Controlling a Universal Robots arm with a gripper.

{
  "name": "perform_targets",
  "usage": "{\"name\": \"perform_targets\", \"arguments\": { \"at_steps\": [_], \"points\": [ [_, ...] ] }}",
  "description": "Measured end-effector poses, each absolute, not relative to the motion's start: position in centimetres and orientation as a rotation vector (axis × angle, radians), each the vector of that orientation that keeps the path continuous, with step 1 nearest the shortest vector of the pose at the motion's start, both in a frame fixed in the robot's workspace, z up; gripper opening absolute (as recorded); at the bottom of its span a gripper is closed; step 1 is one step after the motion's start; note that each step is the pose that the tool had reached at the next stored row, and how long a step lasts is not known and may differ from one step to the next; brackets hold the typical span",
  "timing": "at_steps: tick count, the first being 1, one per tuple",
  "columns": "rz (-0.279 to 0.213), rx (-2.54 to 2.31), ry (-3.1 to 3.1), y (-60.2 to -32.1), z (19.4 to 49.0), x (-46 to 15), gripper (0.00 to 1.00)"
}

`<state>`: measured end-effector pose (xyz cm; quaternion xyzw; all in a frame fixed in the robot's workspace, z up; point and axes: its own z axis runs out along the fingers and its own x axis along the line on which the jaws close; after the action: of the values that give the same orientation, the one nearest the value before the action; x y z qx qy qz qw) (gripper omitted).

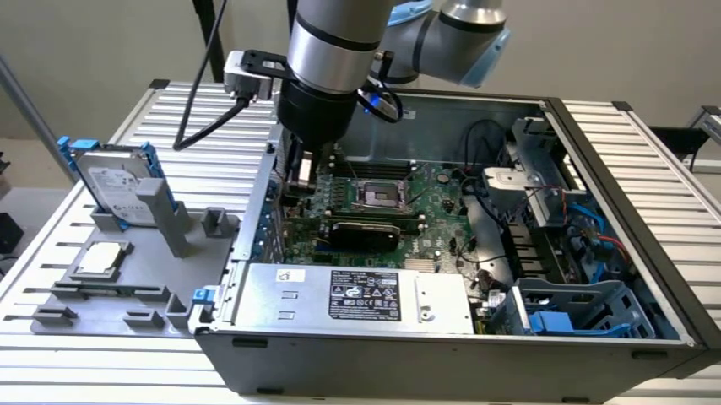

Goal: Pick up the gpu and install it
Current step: 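Press down on the gpu until it lock into place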

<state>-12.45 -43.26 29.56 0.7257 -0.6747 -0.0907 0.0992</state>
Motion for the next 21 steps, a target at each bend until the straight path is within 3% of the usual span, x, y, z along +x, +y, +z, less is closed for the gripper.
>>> {"name": "perform_targets", "arguments": {
  "at_steps": [21],
  "points": [
    [-0.241, 2.113, -1.998, -43.26, 29.55, -12.69, 0.11]
  ]
}}
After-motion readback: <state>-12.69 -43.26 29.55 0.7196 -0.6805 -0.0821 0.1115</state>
